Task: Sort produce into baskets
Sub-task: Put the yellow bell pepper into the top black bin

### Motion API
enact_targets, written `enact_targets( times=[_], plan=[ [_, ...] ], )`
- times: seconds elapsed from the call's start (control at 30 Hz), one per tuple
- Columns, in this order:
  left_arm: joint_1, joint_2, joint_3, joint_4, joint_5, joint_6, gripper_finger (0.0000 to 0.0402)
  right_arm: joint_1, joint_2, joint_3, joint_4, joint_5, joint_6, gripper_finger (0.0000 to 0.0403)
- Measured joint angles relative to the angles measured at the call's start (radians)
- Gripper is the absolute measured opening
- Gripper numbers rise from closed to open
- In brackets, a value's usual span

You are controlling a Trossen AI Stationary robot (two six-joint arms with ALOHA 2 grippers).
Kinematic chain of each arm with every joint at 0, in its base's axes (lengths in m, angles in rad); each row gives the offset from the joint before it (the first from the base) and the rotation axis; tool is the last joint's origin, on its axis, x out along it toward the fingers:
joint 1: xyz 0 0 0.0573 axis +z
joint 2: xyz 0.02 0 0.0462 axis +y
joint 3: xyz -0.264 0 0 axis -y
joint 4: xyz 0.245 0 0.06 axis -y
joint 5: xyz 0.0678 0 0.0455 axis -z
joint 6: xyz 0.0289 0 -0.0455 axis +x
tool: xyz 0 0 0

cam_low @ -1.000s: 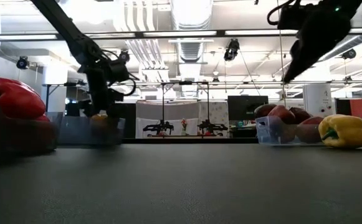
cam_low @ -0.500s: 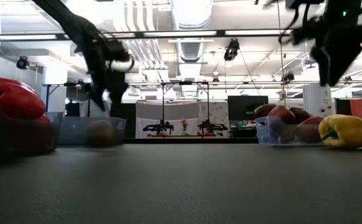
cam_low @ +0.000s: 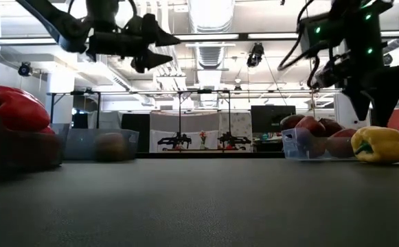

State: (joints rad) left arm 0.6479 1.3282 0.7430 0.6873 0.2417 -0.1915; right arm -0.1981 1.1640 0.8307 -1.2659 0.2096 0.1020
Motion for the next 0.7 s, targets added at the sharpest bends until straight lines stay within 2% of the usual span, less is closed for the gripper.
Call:
enact_targets(
  times=[0.17,0.4,0.5,0.63,0.7],
  plan=[
    [-0.027,0.016,-0.047,0.013,-0.006,0.125,0.0384,-0.074,0.111,0.002,-0.002,-0.008,-0.146,0.0386],
    [-0.006,0.012,-0.042,-0.005,-0.014,0.121,0.0383,-0.154,0.294,-0.002,-0.018,-0.036,-0.28,0.038],
    [-0.004,0.012,-0.045,0.003,-0.014,0.132,0.0379,-0.158,0.341,-0.002,-0.013,-0.074,-0.286,0.0359],
    [-0.003,0.004,-0.044,0.043,-0.015,0.138,0.037,-0.152,0.359,0.01,-0.019,-0.107,-0.259,0.0308],
    [-0.006,-0.012,-0.056,0.08,-0.014,0.162,0.0365,-0.139,0.355,0.048,-0.034,-0.123,-0.24,0.0301]
  ],
)
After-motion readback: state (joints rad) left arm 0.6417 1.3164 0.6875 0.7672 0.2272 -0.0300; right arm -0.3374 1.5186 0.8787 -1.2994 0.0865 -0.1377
